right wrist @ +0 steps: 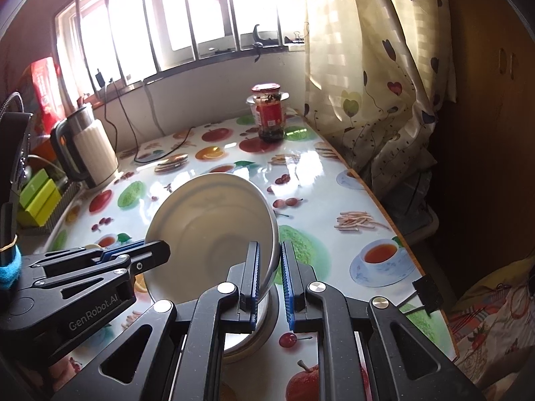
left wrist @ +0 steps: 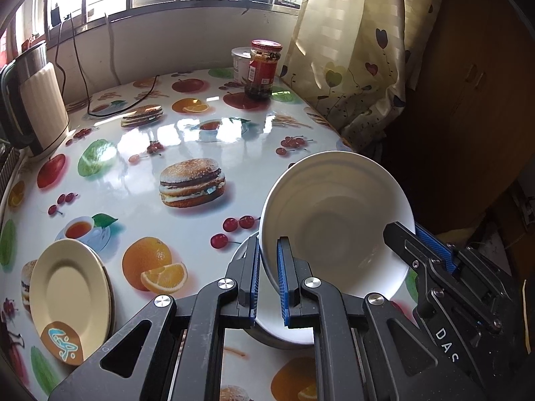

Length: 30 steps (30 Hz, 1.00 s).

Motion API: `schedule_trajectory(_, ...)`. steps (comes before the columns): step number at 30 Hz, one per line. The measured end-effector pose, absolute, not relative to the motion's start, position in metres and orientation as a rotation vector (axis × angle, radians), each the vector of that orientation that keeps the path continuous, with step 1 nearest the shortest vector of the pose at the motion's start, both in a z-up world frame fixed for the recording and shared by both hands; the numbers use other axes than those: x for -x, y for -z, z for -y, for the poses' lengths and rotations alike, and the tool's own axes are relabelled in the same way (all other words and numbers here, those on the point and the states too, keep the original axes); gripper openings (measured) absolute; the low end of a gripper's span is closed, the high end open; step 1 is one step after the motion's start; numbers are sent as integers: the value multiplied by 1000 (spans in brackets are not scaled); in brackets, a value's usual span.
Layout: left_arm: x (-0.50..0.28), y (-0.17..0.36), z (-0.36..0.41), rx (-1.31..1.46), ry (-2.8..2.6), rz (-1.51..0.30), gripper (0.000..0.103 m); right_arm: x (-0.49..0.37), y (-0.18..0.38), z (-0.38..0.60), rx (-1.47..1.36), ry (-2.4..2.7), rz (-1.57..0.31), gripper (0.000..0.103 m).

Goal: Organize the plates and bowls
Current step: 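Lower the blue-striped white bowl into the steel bowl with both tools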

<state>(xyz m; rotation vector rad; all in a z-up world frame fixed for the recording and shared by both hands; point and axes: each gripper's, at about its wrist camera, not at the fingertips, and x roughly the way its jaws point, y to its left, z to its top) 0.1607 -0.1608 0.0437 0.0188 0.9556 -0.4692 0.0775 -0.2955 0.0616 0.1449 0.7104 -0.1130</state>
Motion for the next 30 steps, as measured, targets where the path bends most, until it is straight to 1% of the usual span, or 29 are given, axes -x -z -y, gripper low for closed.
schedule_trajectory(11,-157,-32,146,-14,449,-986,11,-76,-49,281,-150,86,-743,13)
schedule_trajectory(30,-159,-19,150,-20,442,-1025,11,-77,-32,283,-169,89,-784,13)
